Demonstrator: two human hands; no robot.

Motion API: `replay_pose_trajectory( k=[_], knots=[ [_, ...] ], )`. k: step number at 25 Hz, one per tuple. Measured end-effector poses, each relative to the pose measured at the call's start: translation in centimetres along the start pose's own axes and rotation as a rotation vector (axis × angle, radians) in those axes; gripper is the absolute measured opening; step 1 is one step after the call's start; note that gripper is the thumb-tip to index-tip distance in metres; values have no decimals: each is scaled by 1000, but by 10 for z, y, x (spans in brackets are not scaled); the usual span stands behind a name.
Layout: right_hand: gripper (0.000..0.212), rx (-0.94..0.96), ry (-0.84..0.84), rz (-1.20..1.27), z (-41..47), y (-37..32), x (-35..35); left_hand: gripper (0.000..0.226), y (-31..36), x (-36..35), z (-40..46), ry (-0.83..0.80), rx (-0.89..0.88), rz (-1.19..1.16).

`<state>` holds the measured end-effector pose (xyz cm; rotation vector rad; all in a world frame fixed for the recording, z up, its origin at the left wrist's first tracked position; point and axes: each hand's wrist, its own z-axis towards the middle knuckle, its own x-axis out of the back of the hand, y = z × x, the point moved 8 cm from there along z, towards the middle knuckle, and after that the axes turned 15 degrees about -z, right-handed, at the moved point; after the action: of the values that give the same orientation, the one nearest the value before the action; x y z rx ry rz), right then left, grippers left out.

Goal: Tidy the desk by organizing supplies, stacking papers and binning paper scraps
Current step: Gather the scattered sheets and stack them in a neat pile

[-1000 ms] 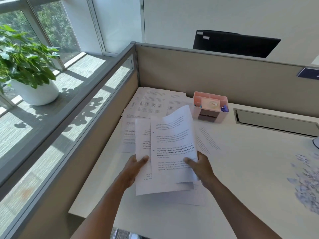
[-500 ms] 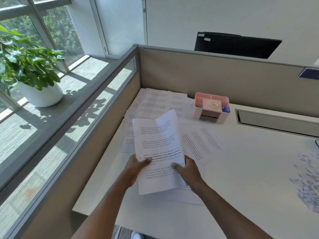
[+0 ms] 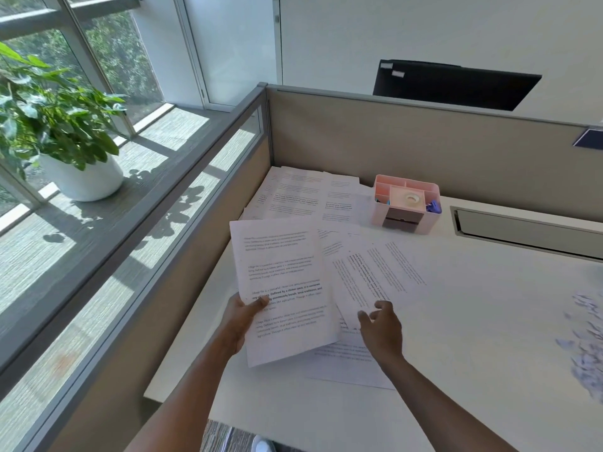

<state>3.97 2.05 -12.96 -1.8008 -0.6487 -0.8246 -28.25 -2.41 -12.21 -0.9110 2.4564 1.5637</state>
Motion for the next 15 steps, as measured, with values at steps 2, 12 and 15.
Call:
replay_pose_trajectory(
  k=[2,12,15],
  knots=[
    [51,-16,57,-213,7,14,6,31,-1,10,3,29,-3,-5],
    [51,255,-140,-691,19,20,-31,26,-2,37,12,53,27,27],
    [26,260,70,-547,21,16,-8,26,-3,45,14,72,37,29]
  ],
)
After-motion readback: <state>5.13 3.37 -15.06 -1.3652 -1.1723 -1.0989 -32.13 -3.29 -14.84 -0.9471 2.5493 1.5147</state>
